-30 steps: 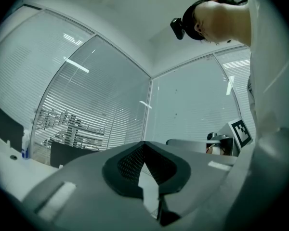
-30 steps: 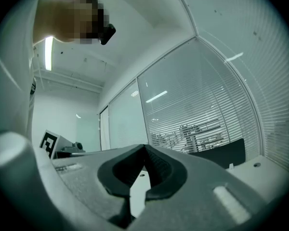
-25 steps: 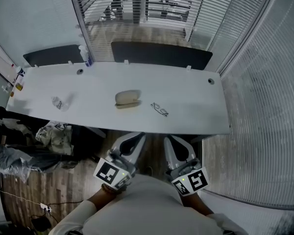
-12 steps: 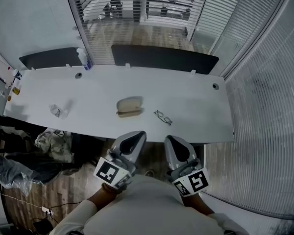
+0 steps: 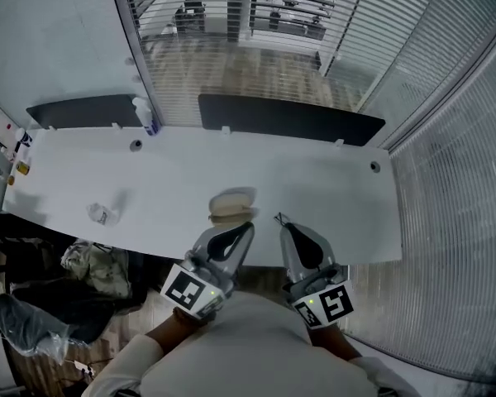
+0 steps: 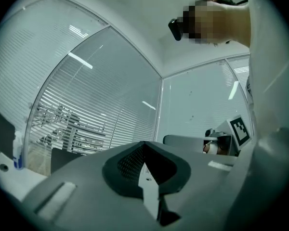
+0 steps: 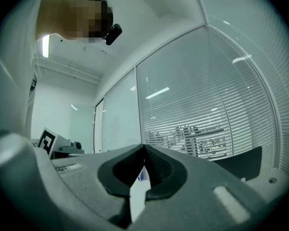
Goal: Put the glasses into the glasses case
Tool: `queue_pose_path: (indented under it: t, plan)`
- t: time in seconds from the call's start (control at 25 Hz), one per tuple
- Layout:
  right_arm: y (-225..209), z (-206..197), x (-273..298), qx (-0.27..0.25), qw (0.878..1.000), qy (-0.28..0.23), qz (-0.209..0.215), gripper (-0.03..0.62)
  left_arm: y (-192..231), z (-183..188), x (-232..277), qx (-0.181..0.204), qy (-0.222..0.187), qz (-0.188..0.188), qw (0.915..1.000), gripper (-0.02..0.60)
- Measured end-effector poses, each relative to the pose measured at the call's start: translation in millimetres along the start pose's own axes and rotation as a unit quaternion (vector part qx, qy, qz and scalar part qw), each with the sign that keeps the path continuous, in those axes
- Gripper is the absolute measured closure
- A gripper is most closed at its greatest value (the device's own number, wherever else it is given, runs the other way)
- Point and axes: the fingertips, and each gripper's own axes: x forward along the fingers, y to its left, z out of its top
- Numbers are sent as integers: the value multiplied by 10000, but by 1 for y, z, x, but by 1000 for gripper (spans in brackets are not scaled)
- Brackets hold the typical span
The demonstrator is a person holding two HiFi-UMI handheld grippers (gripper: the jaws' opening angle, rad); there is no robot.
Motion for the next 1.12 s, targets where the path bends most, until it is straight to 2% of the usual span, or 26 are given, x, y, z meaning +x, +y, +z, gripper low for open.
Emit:
queue_pose_path:
  t: [0.32,0.68,1.12]
  plan:
    - [-23,-11,27,61,9997,189,-128,592,29,2,24,-158,31,7,9999,578]
    - [-46,-10,36,56,9996,273,-90,592,30,0,52,-155,21,-30,9999,578]
    - [-48,-65,17,569,9934,979,-191,592,32,-55,37,-712,682,277,9947,578]
